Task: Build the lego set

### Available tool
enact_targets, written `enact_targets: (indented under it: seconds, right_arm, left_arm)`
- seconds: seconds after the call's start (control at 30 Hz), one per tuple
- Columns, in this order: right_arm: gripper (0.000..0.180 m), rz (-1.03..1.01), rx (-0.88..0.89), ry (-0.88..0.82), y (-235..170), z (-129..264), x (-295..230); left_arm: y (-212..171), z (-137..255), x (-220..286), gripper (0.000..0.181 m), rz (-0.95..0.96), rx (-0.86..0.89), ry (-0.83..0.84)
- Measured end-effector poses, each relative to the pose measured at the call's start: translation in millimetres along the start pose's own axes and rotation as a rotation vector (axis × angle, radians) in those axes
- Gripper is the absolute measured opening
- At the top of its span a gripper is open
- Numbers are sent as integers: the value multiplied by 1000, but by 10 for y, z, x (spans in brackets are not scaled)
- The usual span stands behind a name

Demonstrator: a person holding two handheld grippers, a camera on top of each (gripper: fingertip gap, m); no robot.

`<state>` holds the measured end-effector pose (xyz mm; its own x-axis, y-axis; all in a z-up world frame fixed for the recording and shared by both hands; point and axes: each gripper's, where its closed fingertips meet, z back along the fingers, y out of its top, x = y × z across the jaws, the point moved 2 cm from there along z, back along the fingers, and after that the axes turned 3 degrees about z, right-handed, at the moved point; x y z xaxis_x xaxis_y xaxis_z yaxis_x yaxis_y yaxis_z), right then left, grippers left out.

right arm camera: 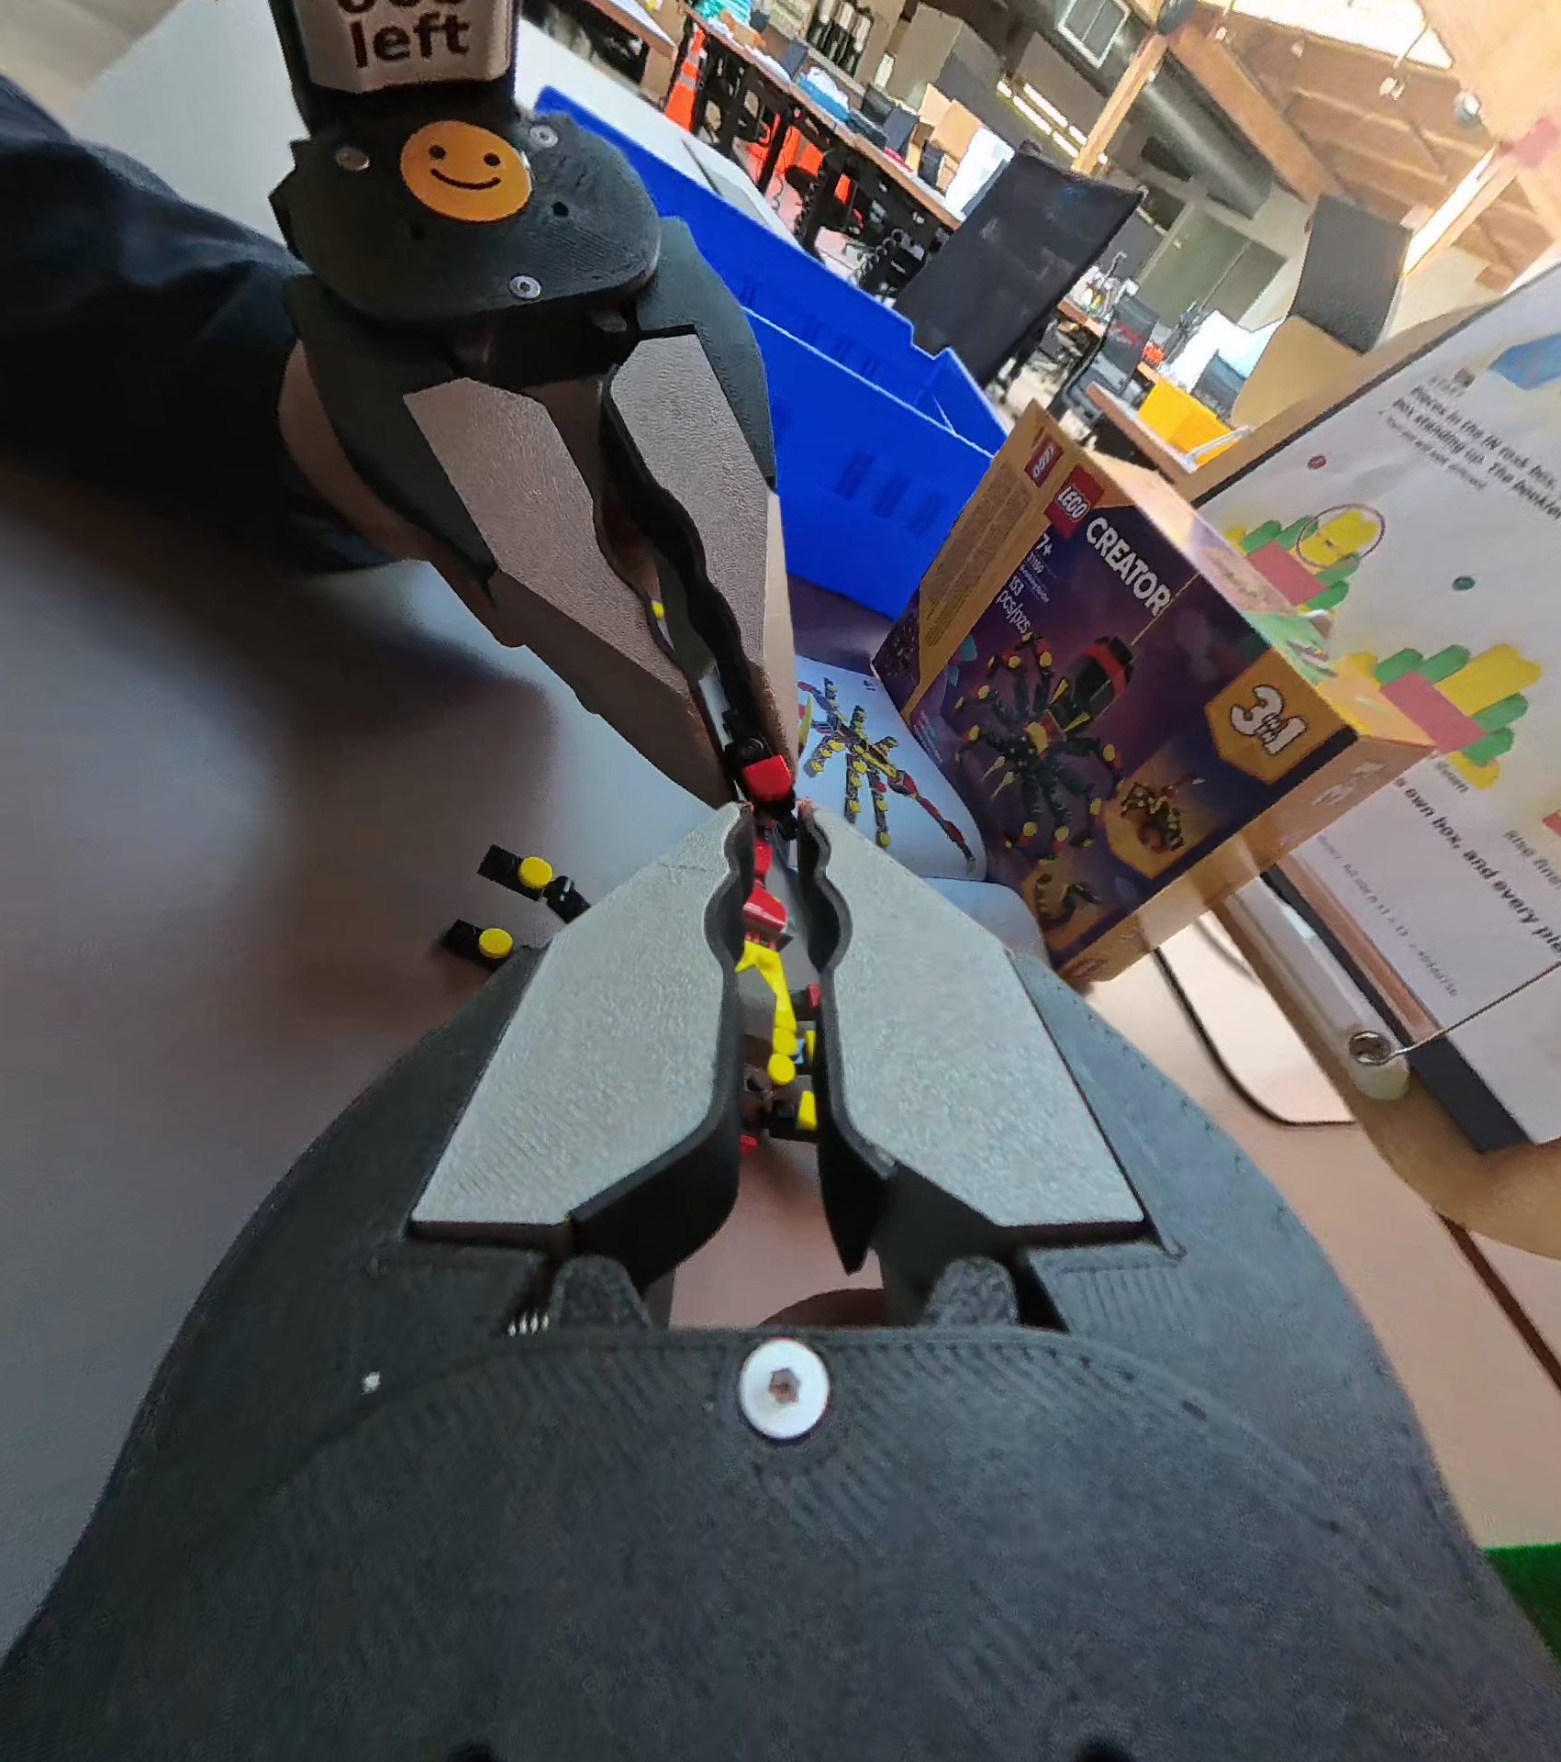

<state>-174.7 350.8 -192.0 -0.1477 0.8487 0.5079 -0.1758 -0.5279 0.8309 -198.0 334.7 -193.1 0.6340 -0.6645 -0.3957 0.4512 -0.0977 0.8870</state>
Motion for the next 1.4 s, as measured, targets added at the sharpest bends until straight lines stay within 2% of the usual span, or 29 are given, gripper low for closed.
enact_targets:
  seconds: [0.23,0.63,1.4]
  right_arm:
    - [4,-205,34,78,15,6,18]
    - [4,-199,1,44,-38,4,57]
    - [4,-172,-15,31,-55,-1,52]
  left_arm:
    - [29,19,-33,5,54,32,-9]
    - [-15,29,-71,0,83,20,-10]
    - [-11,23,-97,4,223,38,-30]
